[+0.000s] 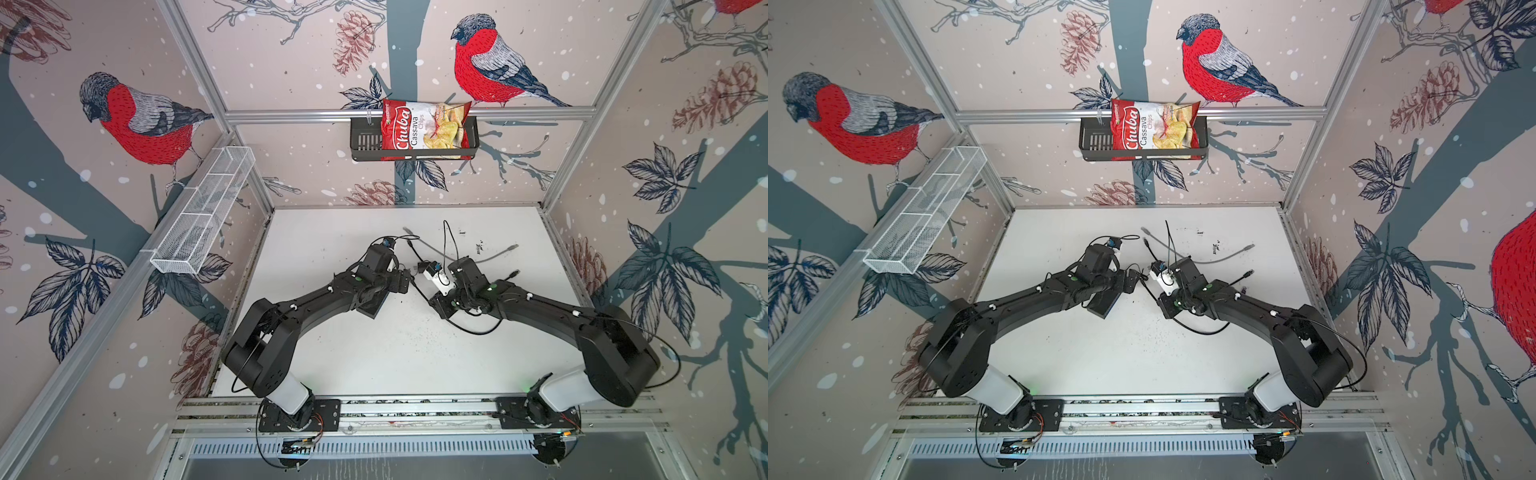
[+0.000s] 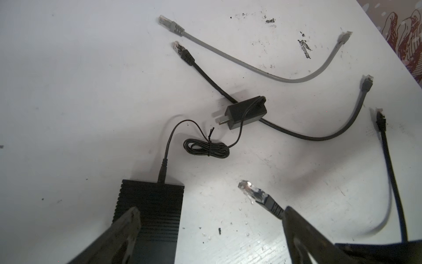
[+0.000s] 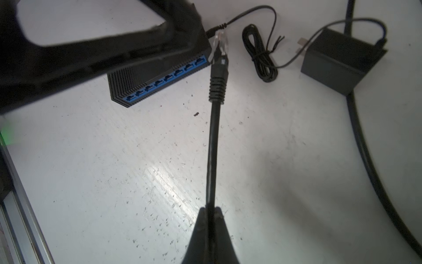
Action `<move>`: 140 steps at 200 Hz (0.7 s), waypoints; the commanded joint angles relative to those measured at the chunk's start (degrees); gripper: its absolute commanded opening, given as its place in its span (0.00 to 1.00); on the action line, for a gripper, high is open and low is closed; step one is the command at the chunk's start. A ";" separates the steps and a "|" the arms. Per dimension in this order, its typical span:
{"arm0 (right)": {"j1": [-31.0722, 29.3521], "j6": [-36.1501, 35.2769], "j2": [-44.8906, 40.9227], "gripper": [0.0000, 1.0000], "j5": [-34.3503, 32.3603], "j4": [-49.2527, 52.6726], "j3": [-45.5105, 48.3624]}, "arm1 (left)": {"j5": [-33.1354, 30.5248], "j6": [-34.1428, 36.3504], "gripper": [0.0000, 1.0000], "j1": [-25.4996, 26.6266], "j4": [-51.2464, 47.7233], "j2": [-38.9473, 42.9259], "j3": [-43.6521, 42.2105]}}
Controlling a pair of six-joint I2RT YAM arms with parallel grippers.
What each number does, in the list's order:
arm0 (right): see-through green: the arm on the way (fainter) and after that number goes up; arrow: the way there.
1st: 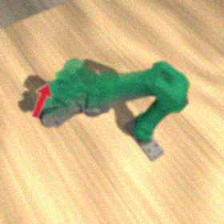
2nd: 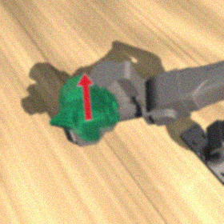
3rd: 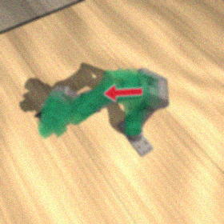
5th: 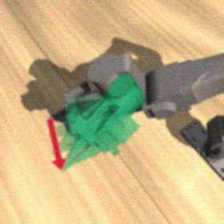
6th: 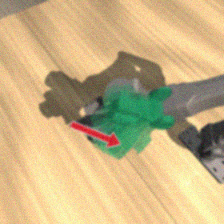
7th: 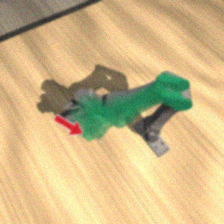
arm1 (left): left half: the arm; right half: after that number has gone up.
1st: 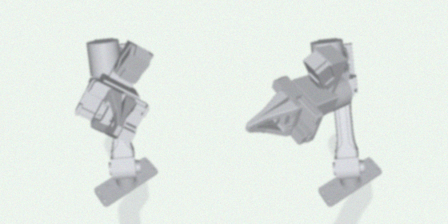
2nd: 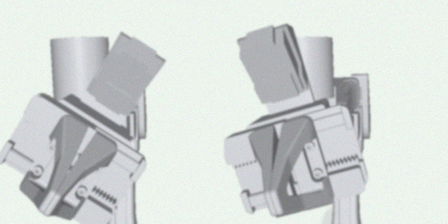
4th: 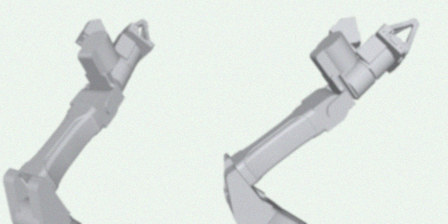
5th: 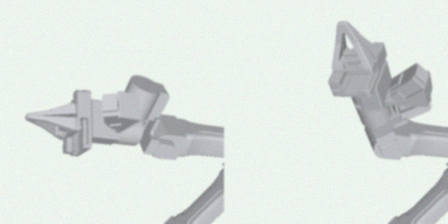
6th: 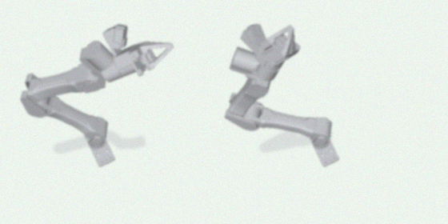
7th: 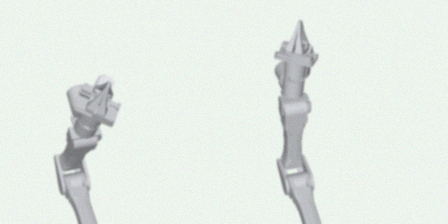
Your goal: Insert the plug into the switch port
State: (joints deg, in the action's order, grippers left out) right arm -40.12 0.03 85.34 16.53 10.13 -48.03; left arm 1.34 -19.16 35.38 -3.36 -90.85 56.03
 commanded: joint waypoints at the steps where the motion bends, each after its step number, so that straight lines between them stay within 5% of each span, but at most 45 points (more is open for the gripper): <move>1: -0.22 -1.87 -0.08 0.00 1.39 -3.38 0.09 | 3.34 -4.78 0.94 -0.97 0.65 -0.34 0.41; 67: -0.31 -2.84 -0.69 0.00 1.82 -4.81 0.26 | 15.78 -11.52 0.79 -2.77 8.99 -1.19 -0.94; 140: -0.33 -2.85 -1.49 0.00 2.08 -5.49 0.58 | 15.49 -11.99 0.66 -2.78 9.63 -3.41 -0.29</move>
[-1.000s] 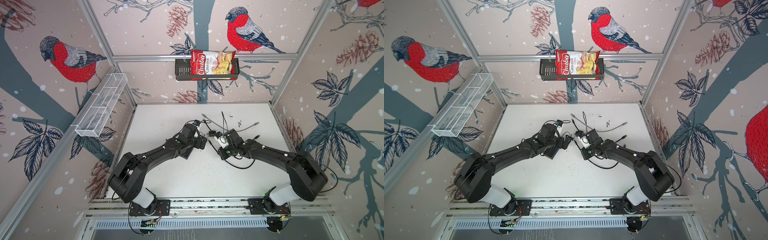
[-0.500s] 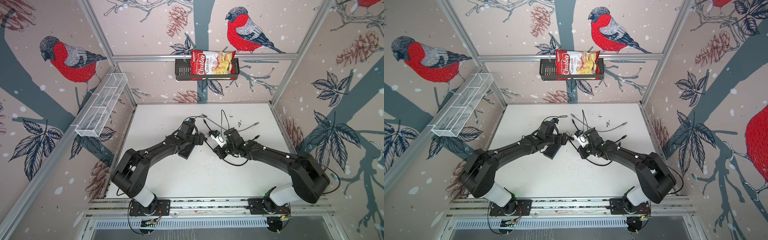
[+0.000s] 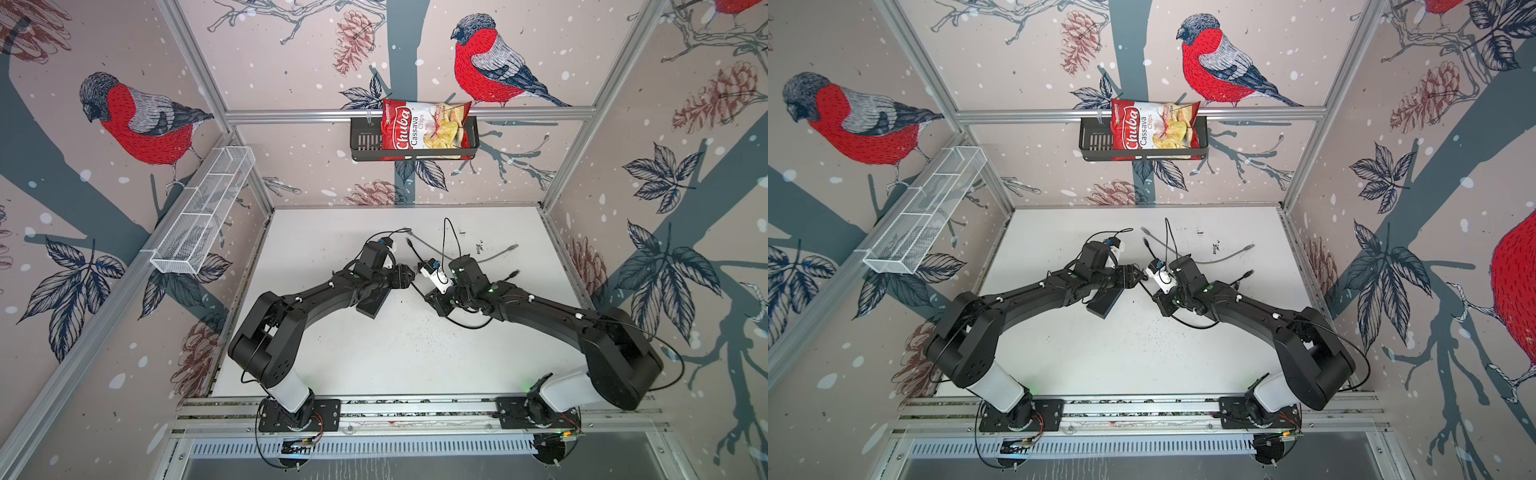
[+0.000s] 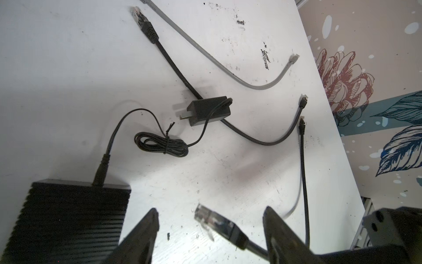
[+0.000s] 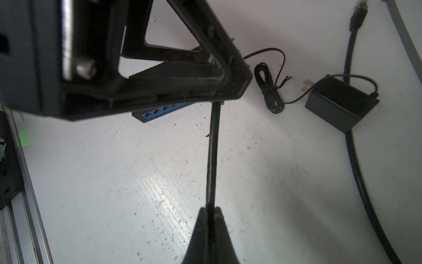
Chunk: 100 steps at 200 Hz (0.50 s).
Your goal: Insert the plug into the switch port
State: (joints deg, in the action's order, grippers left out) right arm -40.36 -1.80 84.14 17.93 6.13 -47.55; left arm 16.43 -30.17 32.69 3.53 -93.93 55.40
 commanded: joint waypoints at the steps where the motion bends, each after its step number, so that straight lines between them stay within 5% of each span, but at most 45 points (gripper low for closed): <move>1: -0.08 -1.01 -0.29 0.00 0.69 -1.48 0.09 | 0.38 -0.96 0.66 -0.08 2.82 -0.31 0.38; 100: -0.07 -1.15 -0.49 0.00 0.97 -1.20 0.20 | 2.11 -0.44 0.42 -0.62 4.38 -1.53 1.27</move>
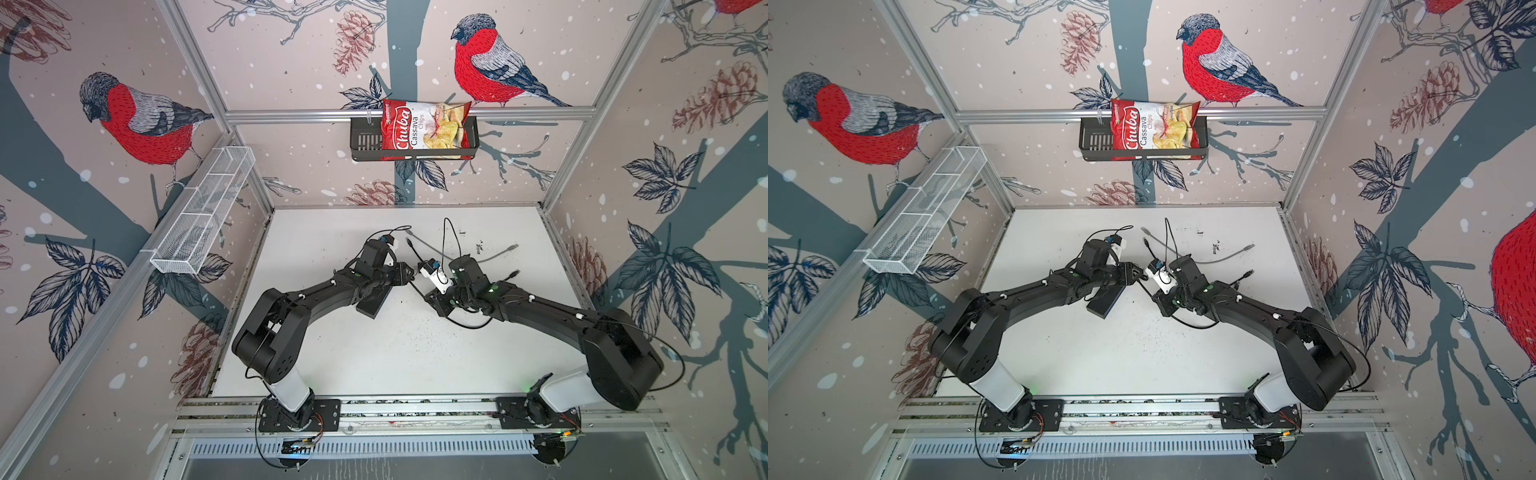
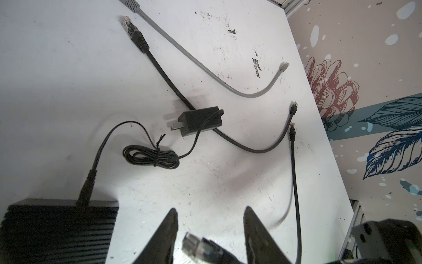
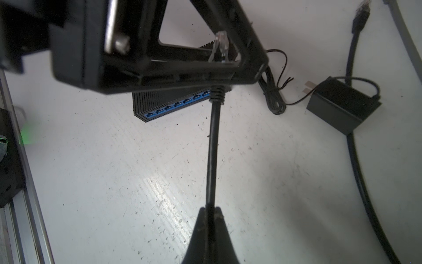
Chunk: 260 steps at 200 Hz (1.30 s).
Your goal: Insert the plug into the switch port
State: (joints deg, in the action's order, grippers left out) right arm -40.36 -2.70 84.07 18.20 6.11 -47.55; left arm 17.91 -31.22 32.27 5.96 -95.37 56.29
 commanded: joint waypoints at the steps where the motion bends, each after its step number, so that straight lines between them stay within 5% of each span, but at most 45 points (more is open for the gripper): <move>1: -0.07 -0.23 -0.41 0.00 0.70 -1.14 0.19 | 0.63 0.58 0.42 -0.15 1.95 -0.08 0.34; 74: 0.01 -0.05 -0.20 0.01 -0.15 -1.01 0.10 | 1.29 0.47 0.14 -0.20 2.31 0.05 0.22; 106: -0.07 0.54 -0.19 0.05 -2.28 -0.09 -0.28 | -0.22 -0.33 0.12 -0.19 1.47 0.49 -0.44; 166: -5.32 -2.40 -4.40 0.30 -12.89 -7.62 3.40 | -5.47 -3.75 0.12 0.68 -1.07 2.47 -0.40; 260: -11.20 -10.71 -2.40 0.36 -23.24 -36.69 13.53 | -7.40 -8.54 0.11 2.56 -1.97 3.13 0.38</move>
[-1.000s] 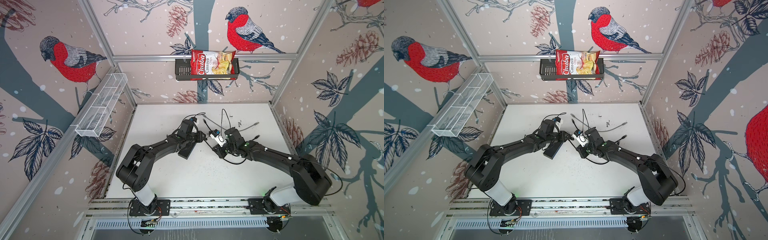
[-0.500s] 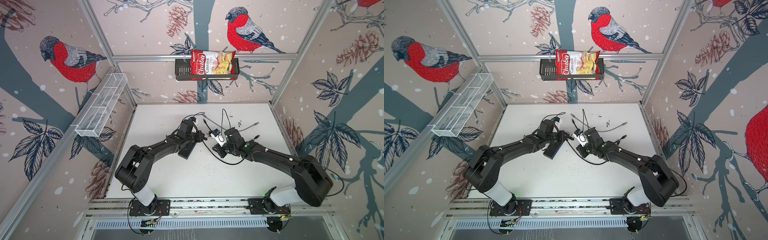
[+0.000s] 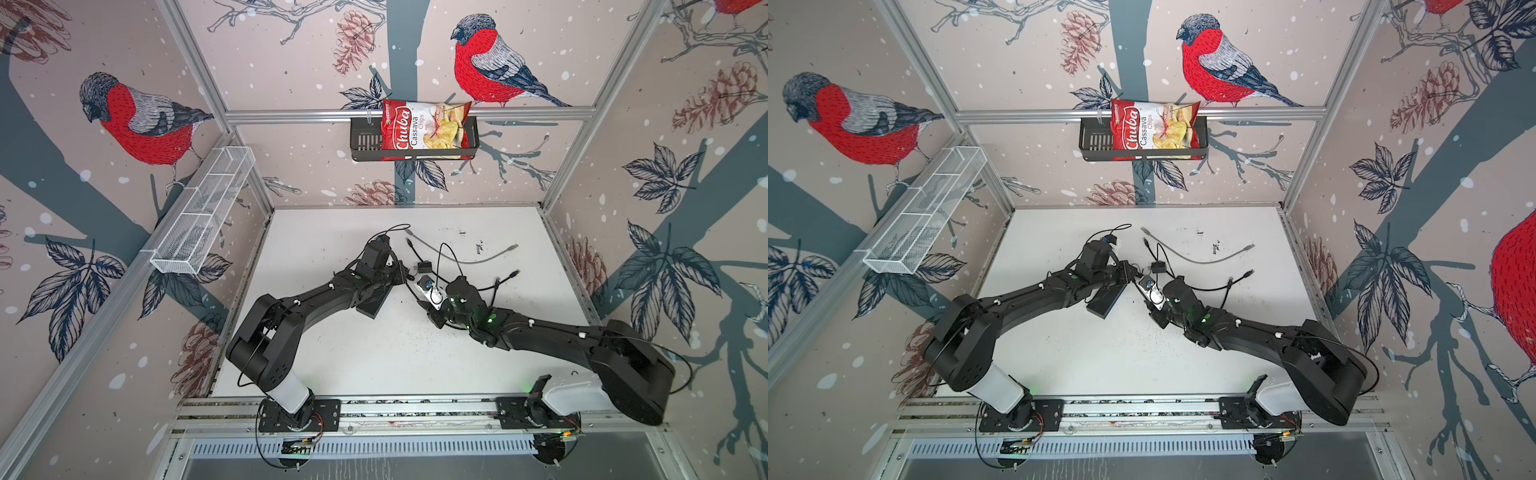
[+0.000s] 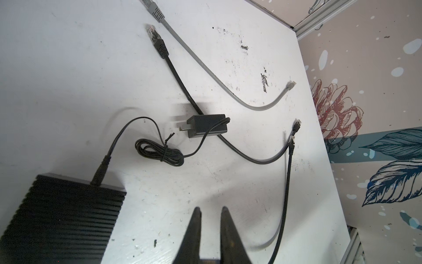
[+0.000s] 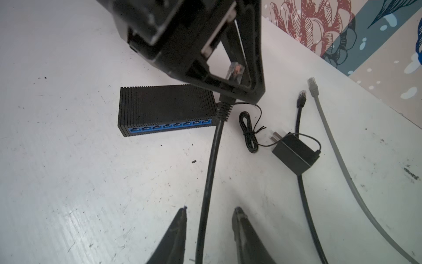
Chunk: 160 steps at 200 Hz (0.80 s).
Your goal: Insert the plug into the switch port
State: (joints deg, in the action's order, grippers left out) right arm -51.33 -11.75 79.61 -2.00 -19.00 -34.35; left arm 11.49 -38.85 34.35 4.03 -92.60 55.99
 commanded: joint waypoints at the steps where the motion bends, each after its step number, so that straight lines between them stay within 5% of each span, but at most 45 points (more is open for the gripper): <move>1: -0.20 -1.68 2.22 0.36 -2.98 -11.71 0.24 | -1.00 -0.94 0.11 0.51 -0.06 0.33 0.65; 67: -1.13 1.82 11.68 0.33 -5.24 -18.88 -4.04 | -1.33 -2.38 0.11 1.95 -0.53 1.39 0.87; 160: 1.60 2.61 12.08 0.04 -1.27 -18.28 -4.24 | -1.04 -1.76 0.13 1.95 -0.38 2.00 0.44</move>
State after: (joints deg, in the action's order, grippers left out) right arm -50.59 -9.08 92.12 -5.34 -37.36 -38.15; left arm 10.28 -41.12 36.18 3.49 -91.20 56.49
